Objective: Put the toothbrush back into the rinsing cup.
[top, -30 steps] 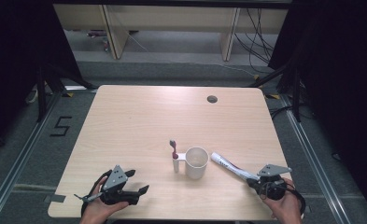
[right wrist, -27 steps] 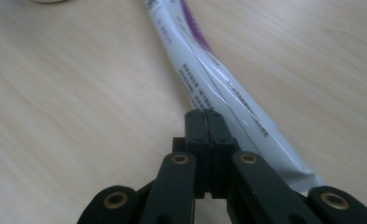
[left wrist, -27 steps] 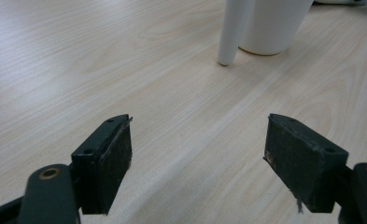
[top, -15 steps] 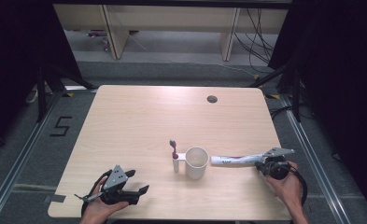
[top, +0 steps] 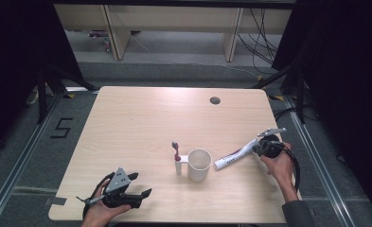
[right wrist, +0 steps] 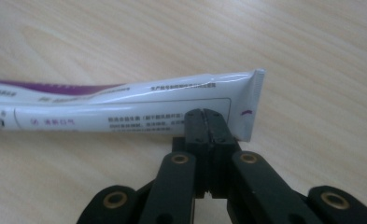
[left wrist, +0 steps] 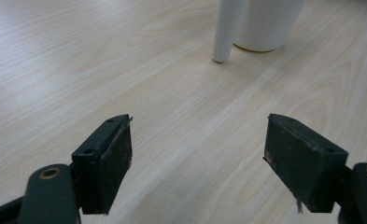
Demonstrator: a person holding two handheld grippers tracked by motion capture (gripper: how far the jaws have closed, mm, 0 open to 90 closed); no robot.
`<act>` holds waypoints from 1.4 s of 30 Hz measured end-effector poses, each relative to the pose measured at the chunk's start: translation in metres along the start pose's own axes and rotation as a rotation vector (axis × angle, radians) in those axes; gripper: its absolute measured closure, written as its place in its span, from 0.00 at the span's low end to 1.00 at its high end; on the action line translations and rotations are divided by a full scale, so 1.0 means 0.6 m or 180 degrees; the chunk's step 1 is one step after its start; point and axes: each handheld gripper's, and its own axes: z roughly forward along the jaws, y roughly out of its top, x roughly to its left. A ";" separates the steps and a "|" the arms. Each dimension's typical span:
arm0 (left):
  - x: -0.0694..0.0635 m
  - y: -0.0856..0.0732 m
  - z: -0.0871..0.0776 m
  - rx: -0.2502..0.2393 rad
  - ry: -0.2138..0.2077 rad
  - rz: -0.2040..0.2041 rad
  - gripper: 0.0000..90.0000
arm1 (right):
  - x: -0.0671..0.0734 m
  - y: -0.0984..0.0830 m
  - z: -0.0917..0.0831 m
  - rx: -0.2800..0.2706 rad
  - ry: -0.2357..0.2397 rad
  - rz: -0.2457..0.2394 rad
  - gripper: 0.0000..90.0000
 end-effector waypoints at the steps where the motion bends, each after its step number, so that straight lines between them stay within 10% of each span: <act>1: 0.000 0.000 0.000 0.0005 0.0002 0.0003 0.25 | -0.001 0.007 0.004 0.0029 -0.0009 0.0021 1.00; 6: -0.001 0.000 -0.001 0.0014 0.0013 -0.0002 0.25 | -0.001 0.020 0.017 0.0113 0.0000 0.0185 0.96; 15: -0.001 0.000 0.000 0.0021 0.0011 0.0038 0.26 | 0.044 0.020 -0.023 -0.0282 0.0307 0.0745 0.52; 22: -0.003 0.000 0.001 0.0017 0.0003 0.0020 0.26 | 0.071 0.021 -0.010 -0.0035 0.0197 0.0899 0.39; 23: -0.002 -0.002 0.003 0.0005 -0.0010 0.0043 0.27 | 0.081 0.023 -0.002 -0.0013 0.0262 0.1112 0.37; 27: -0.004 -0.002 0.005 0.0029 -0.0035 0.0075 0.27 | 0.077 0.031 0.002 0.0063 0.0224 0.0887 0.37; 42: -0.005 -0.001 0.004 0.0032 -0.0027 0.0066 0.27 | 0.082 0.056 0.016 0.0355 0.0156 0.0844 0.42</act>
